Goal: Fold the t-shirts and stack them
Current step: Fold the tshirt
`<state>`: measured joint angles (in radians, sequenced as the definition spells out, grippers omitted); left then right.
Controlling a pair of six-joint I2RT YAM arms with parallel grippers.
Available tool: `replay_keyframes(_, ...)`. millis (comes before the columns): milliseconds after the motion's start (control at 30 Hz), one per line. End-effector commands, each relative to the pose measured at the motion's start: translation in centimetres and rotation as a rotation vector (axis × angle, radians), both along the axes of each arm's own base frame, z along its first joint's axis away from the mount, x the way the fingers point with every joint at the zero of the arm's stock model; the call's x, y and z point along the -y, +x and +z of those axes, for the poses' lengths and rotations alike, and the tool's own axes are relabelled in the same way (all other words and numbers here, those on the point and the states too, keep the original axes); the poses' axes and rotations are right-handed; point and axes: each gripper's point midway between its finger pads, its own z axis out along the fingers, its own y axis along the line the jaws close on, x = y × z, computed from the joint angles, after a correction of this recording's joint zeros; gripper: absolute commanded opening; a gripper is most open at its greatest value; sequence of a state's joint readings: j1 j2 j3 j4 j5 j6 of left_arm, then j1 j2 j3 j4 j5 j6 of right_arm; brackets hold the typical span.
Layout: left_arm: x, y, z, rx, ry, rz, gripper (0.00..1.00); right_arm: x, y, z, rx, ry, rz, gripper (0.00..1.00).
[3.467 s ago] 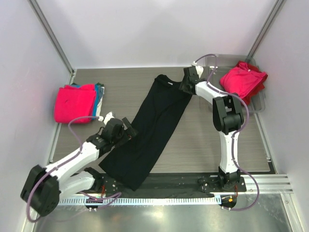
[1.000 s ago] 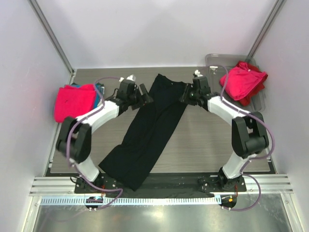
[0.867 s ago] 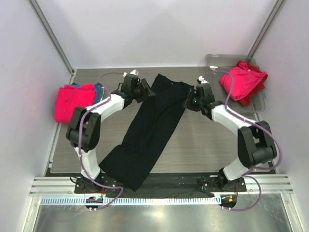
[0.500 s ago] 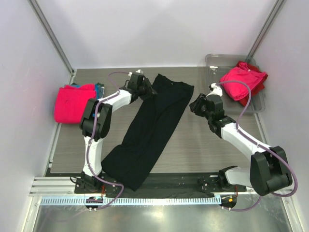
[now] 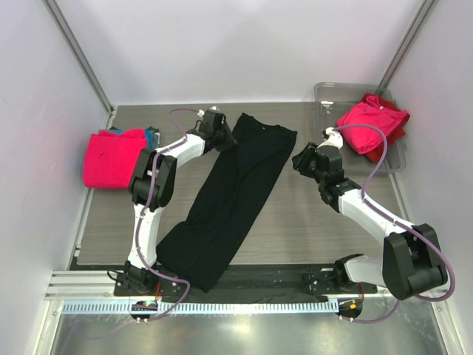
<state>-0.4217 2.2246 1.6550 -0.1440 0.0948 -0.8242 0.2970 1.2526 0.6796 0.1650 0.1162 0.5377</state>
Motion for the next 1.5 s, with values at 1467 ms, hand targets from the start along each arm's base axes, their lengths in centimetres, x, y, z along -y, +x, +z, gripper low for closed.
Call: replay_keyframes(1467, 14.1, -17.6, 3.7, 0.102, -0.091, -0.504, 0.0, 6.8, 1.0, -3.1, -0.08, 0.065, -0.274, 0.4)
